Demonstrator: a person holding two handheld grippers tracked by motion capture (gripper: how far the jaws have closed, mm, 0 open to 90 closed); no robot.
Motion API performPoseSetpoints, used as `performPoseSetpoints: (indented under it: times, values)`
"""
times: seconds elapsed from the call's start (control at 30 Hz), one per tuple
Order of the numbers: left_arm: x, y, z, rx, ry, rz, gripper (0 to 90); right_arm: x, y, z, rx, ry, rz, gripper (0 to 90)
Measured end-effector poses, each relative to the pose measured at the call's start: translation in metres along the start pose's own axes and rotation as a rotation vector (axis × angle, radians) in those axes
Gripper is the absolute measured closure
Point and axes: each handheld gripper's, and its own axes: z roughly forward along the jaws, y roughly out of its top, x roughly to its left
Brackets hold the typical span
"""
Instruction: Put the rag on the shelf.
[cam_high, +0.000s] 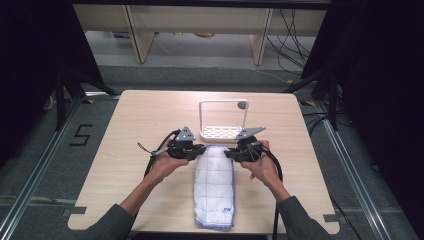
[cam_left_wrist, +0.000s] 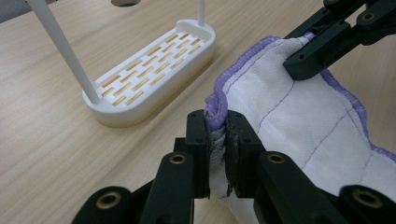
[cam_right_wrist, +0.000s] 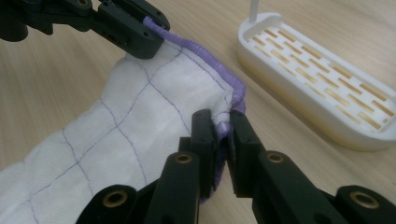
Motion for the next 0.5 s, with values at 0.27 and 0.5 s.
performPoseSetpoints:
  times: [0.27, 0.5]
  values:
    - [-0.009, 0.021, -0.030, -0.044, -0.042, 0.005, 80.3, 0.017, 0.010, -0.033, -0.049, 0.015, -0.040, 83.0]
    - [-0.033, 0.051, -0.060, -0.100, -0.080, 0.050, 80.7, 0.033, 0.023, -0.076, -0.129, -0.002, -0.087, 83.1]
